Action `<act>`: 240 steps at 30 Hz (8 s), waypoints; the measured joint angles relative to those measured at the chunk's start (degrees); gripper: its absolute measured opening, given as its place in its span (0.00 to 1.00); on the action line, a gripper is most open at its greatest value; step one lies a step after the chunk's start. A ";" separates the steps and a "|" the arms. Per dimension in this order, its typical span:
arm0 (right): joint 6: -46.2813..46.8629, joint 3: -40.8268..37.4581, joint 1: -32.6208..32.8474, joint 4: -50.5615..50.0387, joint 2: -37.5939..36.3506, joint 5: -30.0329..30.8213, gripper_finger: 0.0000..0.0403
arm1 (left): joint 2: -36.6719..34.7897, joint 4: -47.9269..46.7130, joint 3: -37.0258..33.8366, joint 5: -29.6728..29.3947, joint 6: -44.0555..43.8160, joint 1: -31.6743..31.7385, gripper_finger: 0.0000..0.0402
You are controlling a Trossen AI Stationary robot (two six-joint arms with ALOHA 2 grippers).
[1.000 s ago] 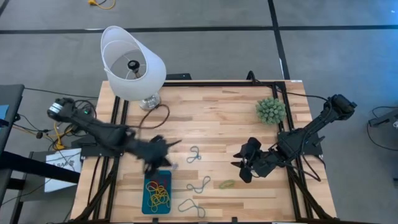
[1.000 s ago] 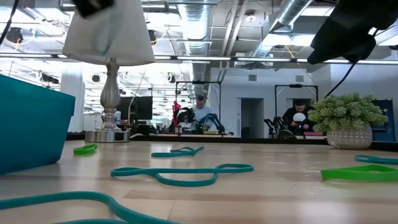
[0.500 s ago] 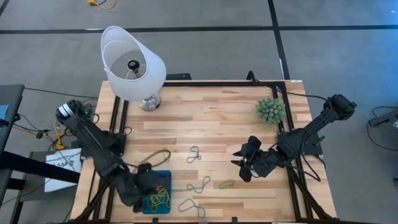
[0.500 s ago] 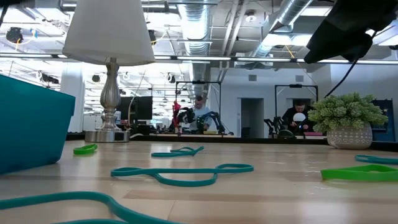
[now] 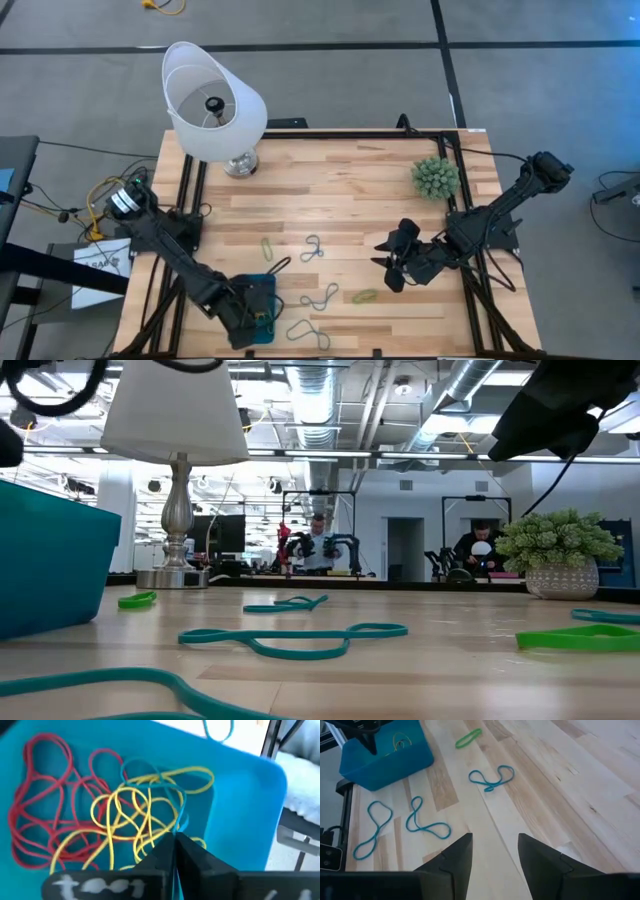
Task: Pick and place items into bin
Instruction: Put the blue rubber band into the blue bin, then put the middle blue rubber band into the blue bin
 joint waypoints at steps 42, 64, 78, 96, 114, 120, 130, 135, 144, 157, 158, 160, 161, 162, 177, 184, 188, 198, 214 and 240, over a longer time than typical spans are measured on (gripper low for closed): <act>2.11 0.00 0.00 0.09 0.00 0.21 0.35 | -0.11 5.87 5.84 -13.74 45.41 25.76 0.29; 1.55 0.04 -0.39 -0.14 0.00 0.67 0.35 | 13.46 35.94 -5.24 -5.03 56.44 34.46 0.29; 1.57 0.02 -0.39 -0.36 0.03 1.73 0.35 | 14.78 39.05 -5.29 -6.01 55.30 35.34 0.06; 1.57 0.02 -0.39 -0.40 0.00 1.97 0.35 | -19.60 13.23 -5.44 0.09 38.71 16.69 0.00; 1.15 0.02 -0.39 -0.17 0.00 3.36 0.35 | -15.08 5.35 -5.57 -10.01 12.44 0.66 0.00; 1.15 0.02 -0.39 -0.15 0.00 3.23 0.35 | -9.52 5.51 -5.57 -6.65 4.56 0.66 0.00; 1.11 0.02 -0.39 -0.02 0.00 3.19 0.35 | -5.55 6.07 -5.57 -7.42 2.33 1.23 0.13; 1.11 0.02 -0.81 0.00 0.00 3.15 0.35 | -5.81 11.61 -5.53 -4.68 3.44 1.33 0.23; -9.72 0.02 -6.85 6.54 2.78 -8.18 0.35 | -5.84 18.74 -5.53 -8.10 15.44 4.94 0.27; -19.19 3.63 -6.32 19.05 19.93 -17.31 0.35 | -5.06 30.45 -5.50 -9.23 31.31 13.91 0.25; -16.39 4.25 -6.45 16.38 19.98 -18.24 0.35 | -4.56 31.38 -5.49 -9.28 31.53 14.71 0.25; -10.03 6.09 -7.06 10.11 20.11 -20.97 0.35 | -3.40 32.04 -5.49 -8.92 31.55 16.32 0.25; -6.76 6.73 -7.17 6.43 19.90 -22.25 0.34 | -2.48 32.56 -5.49 -8.68 31.57 16.97 0.24; -4.22 7.04 -7.22 2.56 19.44 -23.32 0.33 | -1.50 32.48 -5.49 -8.41 31.59 17.69 0.25; 12.93 7.87 -1.79 -18.69 18.52 -32.11 0.26 | 17.07 38.19 3.54 5.03 40.31 19.76 0.24; 15.08 7.85 -1.40 -24.82 18.55 -31.98 0.26 | 18.86 27.06 8.24 0.74 42.26 20.09 0.24; 15.10 7.85 -1.40 -24.93 18.71 -31.88 0.26 | 18.86 27.23 8.41 0.32 41.83 20.04 0.25; 18.02 7.85 -1.40 -26.33 18.71 -31.34 0.26 | 20.26 28.59 8.49 -0.23 40.23 19.84 0.34; 17.74 7.85 -1.40 -26.21 18.71 -31.06 0.26 | 21.86 28.11 8.52 -5.75 44.90 19.80 0.07; 14.51 7.82 -1.49 -21.64 18.71 -23.78 0.26 | 8.83 -48.99 39.24 -27.28 17.73 3.53 0.00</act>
